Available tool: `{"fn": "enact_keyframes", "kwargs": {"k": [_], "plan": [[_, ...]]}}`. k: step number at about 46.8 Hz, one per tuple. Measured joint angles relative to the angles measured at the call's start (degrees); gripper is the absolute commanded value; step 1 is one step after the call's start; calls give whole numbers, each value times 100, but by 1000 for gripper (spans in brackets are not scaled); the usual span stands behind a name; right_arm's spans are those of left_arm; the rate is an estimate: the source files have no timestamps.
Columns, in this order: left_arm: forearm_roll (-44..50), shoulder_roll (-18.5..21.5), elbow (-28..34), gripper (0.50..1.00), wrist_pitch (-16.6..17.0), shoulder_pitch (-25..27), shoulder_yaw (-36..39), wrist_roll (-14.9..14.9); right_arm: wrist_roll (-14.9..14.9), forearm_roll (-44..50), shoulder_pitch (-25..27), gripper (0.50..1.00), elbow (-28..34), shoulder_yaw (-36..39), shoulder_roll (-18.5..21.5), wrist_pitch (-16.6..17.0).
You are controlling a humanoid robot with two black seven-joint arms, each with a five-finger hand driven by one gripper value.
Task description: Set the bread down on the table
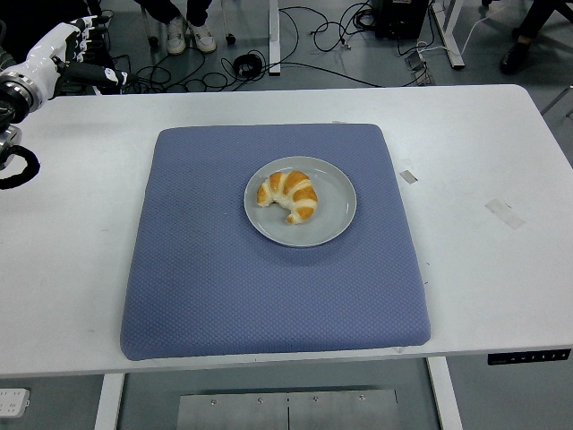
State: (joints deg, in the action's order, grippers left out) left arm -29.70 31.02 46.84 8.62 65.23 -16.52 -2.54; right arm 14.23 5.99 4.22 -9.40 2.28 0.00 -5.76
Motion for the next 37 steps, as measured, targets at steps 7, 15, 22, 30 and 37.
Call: {"fn": "enact_keyframes", "kwargs": {"k": [7,15,22,30,37], "plan": [[-80,-7,-7,968,32,6,22,-16,0,-1,0,1000,0,0,0,-1],[-92,-70,-3,968,45,41,-65,-14,1,-1,0,1000,0,0,0,-1],[-122,-139,2,969,47,85,-71,-14,0,0,0,1000,0,0,0,0],[-123,-147,25,969,33,217,-31,-5,0,0,0,1000,0,0,0,0],[-181,-288,99,968,7,333,23,71,1,-1,-1,1000,0,0,0,0]]}}
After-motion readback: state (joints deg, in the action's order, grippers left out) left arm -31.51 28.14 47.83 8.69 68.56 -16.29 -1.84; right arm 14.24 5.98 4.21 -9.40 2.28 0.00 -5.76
